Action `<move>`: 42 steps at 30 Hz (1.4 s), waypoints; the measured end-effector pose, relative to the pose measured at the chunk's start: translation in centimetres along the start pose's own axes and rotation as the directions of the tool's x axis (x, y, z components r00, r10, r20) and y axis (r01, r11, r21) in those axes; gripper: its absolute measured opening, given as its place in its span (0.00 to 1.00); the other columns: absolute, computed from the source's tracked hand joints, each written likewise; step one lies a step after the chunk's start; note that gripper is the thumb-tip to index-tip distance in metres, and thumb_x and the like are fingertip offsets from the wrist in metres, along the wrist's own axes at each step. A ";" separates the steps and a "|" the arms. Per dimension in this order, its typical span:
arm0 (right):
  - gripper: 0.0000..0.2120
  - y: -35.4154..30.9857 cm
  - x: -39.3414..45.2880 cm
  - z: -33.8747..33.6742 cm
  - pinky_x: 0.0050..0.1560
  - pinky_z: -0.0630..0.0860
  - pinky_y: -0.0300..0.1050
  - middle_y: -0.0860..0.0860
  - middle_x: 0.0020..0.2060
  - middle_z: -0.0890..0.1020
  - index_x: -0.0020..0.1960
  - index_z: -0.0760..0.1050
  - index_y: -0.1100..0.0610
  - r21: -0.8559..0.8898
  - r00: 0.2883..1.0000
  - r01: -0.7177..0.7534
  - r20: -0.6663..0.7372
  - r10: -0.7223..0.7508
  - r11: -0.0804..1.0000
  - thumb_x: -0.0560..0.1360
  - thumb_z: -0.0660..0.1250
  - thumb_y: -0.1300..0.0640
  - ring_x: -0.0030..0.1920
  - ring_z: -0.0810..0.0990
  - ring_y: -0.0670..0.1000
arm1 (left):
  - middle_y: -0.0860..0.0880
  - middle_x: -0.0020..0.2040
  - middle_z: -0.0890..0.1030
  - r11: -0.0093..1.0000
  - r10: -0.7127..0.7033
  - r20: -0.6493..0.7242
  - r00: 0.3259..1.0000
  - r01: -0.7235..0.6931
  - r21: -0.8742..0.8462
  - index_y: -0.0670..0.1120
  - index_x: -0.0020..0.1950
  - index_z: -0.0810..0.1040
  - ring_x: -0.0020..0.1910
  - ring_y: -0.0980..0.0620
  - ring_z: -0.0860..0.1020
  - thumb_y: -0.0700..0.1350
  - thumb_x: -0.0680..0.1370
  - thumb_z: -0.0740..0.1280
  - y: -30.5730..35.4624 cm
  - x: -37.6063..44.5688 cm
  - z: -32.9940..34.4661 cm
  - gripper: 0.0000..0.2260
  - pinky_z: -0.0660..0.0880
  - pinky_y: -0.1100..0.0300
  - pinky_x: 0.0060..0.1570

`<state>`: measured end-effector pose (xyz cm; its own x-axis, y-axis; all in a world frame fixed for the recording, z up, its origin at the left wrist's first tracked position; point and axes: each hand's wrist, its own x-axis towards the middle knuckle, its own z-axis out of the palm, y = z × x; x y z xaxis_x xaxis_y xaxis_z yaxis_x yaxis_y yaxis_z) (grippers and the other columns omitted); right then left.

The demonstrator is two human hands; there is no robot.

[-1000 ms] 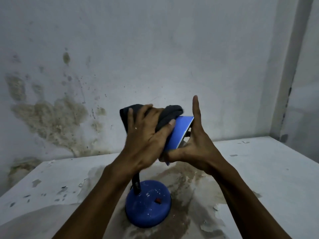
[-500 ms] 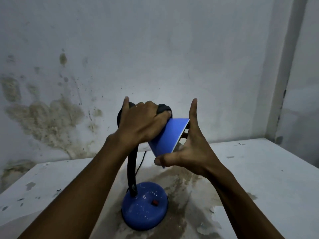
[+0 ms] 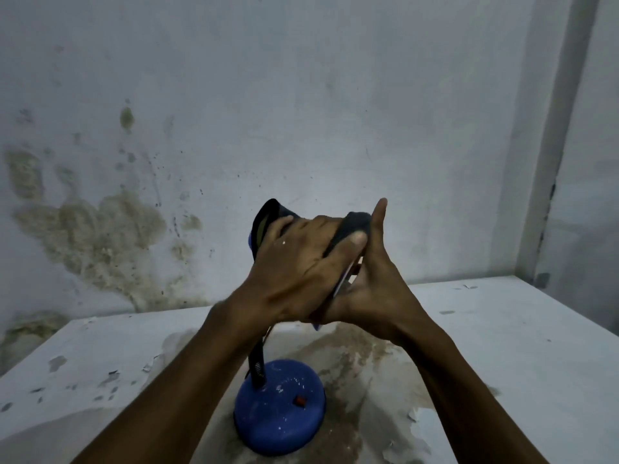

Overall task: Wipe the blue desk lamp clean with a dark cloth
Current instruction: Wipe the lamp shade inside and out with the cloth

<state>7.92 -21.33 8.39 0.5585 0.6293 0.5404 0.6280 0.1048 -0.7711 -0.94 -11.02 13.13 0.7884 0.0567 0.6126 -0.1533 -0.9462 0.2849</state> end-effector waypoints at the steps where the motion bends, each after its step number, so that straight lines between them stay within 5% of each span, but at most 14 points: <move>1: 0.78 -0.1 -0.2 0.1 0.64 0.76 0.47 0.50 0.61 0.79 0.70 0.18 0.38 -0.024 1.000 -0.010 -0.021 0.009 1.000 0.48 0.80 0.45 0.60 0.79 0.47 | 0.59 0.49 0.81 0.997 -0.030 0.045 0.999 0.026 0.077 0.57 0.59 0.77 0.48 0.64 0.75 0.63 0.80 0.43 0.1 0.8 -0.3 0.25 0.59 0.55 0.67; 5: 0.78 -0.5 -0.8 0.5 0.63 0.75 0.47 0.50 0.65 0.74 0.68 0.17 0.34 -0.073 0.998 -0.042 -0.052 0.038 0.996 0.48 0.81 0.43 0.62 0.76 0.50 | 0.53 0.49 0.82 0.900 -0.341 0.244 0.908 0.241 0.362 0.58 0.52 0.79 0.44 0.52 0.78 0.68 0.79 0.40 0.4 4.5 -1.8 0.30 0.69 0.48 0.54; 9: 0.78 -0.6 -0.7 0.4 0.61 0.75 0.45 0.53 0.67 0.72 0.68 0.17 0.32 -0.088 0.997 -0.059 -0.058 0.054 0.994 0.47 0.81 0.42 0.63 0.76 0.50 | 0.48 0.51 0.82 0.840 -0.537 0.473 0.698 0.490 0.231 0.53 0.53 0.81 0.48 0.47 0.81 0.69 0.79 0.46 0.9 6.6 -2.6 0.30 0.74 0.47 0.57; 13: 0.79 -0.3 -0.6 0.2 0.58 0.74 0.40 0.52 0.66 0.74 0.68 0.17 0.34 -0.101 0.997 -0.059 -0.051 0.054 0.993 0.47 0.82 0.43 0.60 0.77 0.48 | 0.54 0.52 0.82 0.881 -0.398 0.312 0.862 0.264 0.393 0.59 0.53 0.80 0.47 0.50 0.79 0.65 0.81 0.42 0.6 5.6 -1.6 0.27 0.68 0.50 0.52; 16: 0.81 0.2 -0.2 0.3 0.62 0.75 0.43 0.54 0.63 0.76 0.68 0.16 0.34 -0.111 0.998 -0.035 -0.048 0.030 0.993 0.46 0.83 0.44 0.58 0.80 0.50 | 0.56 0.51 0.83 0.963 -0.132 0.130 0.983 0.096 0.253 0.58 0.54 0.78 0.47 0.54 0.79 0.58 0.82 0.41 0.2 2.6 -0.6 0.24 0.66 0.49 0.61; 18: 0.81 0.4 0.1 0.5 0.68 0.72 0.50 0.57 0.63 0.76 0.68 0.16 0.36 -0.087 0.999 -0.018 -0.043 0.014 0.996 0.45 0.82 0.42 0.60 0.80 0.51 | 0.60 0.55 0.81 0.999 -0.040 -0.022 0.999 0.040 0.026 0.58 0.60 0.77 0.55 0.60 0.75 0.59 0.81 0.44 0.4 -0.1 0.2 0.23 0.58 0.53 0.69; 21: 0.81 0.1 0.0 0.5 0.79 0.52 0.50 0.55 0.71 0.68 0.73 0.19 0.51 -0.065 0.998 0.042 0.041 -0.040 0.997 0.48 0.77 0.26 0.69 0.72 0.45 | 0.74 0.66 0.67 0.980 0.019 -0.111 0.994 -0.041 -0.196 0.71 0.67 0.66 0.71 0.70 0.60 0.63 0.80 0.46 0.0 -3.2 2.2 0.18 0.45 0.59 0.76; 23: 0.80 -0.3 -0.5 0.2 0.79 0.54 0.46 0.53 0.74 0.64 0.78 0.28 0.59 0.007 0.996 0.013 0.085 -0.014 1.000 0.49 0.71 0.20 0.70 0.68 0.39 | 0.76 0.72 0.59 0.978 0.082 -0.141 0.987 -0.107 -0.181 0.74 0.68 0.60 0.77 0.65 0.53 0.66 0.80 0.44 -0.4 -4.7 3.1 0.17 0.43 0.55 0.77; 26: 0.69 -0.3 -0.8 0.2 0.77 0.59 0.51 0.53 0.70 0.70 0.79 0.45 0.66 -0.091 0.996 0.054 0.079 -0.047 0.994 0.57 0.72 0.26 0.64 0.72 0.36 | 0.65 0.77 0.62 0.967 0.115 -0.189 0.975 -0.154 -0.204 0.66 0.73 0.64 0.79 0.58 0.54 0.61 0.82 0.48 -0.6 -6.0 3.5 0.19 0.47 0.51 0.78; 28: 0.63 -0.1 -0.6 0.6 0.79 0.51 0.56 0.56 0.69 0.69 0.79 0.36 0.53 -0.138 0.996 0.063 0.064 -0.054 0.988 0.62 0.71 0.27 0.66 0.71 0.42 | 0.61 0.74 0.68 0.984 0.105 -0.253 0.962 -0.138 -0.117 0.59 0.73 0.68 0.76 0.60 0.61 0.60 0.82 0.50 -0.8 -5.4 2.9 0.21 0.53 0.49 0.76; 30: 0.72 -0.3 -0.4 0.8 0.77 0.57 0.56 0.56 0.69 0.68 0.74 0.24 0.37 -0.092 1.000 -0.015 0.016 0.017 0.996 0.55 0.80 0.35 0.67 0.73 0.46 | 0.58 0.67 0.76 0.996 0.087 -0.303 0.949 -0.094 -0.008 0.54 0.69 0.74 0.69 0.61 0.69 0.59 0.81 0.51 -1.3 -3.8 2.3 0.22 0.57 0.47 0.74; 33: 0.79 -0.2 -0.6 0.7 0.65 0.69 0.35 0.54 0.64 0.74 0.71 0.19 0.37 -0.115 0.998 -0.065 -0.016 0.064 0.991 0.47 0.81 0.42 0.61 0.78 0.48 | 0.58 0.47 0.83 0.992 0.001 -0.285 0.958 0.036 0.124 0.54 0.50 0.81 0.53 0.56 0.77 0.62 0.79 0.50 -1.8 -0.8 0.9 0.22 0.61 0.47 0.68; 36: 0.79 -0.5 -0.8 0.6 0.54 0.73 0.34 0.52 0.64 0.74 0.70 0.18 0.36 -0.124 0.995 -0.097 -0.047 0.092 0.988 0.46 0.80 0.43 0.58 0.78 0.48 | 0.55 0.29 0.78 0.948 -0.146 -0.178 0.973 0.189 0.256 0.50 0.31 0.78 0.36 0.56 0.76 0.67 0.75 0.50 -1.8 1.8 -0.5 0.28 0.68 0.49 0.56; 42: 0.78 -1.5 -0.8 0.8 0.49 0.70 0.34 0.50 0.66 0.70 0.71 0.20 0.33 -0.129 0.994 -0.105 -0.053 0.099 0.986 0.48 0.82 0.46 0.61 0.74 0.50 | 0.53 0.32 0.82 0.852 -0.482 -0.041 0.875 0.480 0.209 0.49 0.33 0.82 0.35 0.50 0.79 0.69 0.66 0.65 -3.0 4.6 -2.9 0.23 0.70 0.57 0.38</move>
<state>6.11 -21.33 8.85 0.6459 0.5949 0.4785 0.6304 -0.0620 -0.7738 1.39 -6.95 17.22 0.7393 0.5190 0.4289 0.3719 -0.8458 0.3825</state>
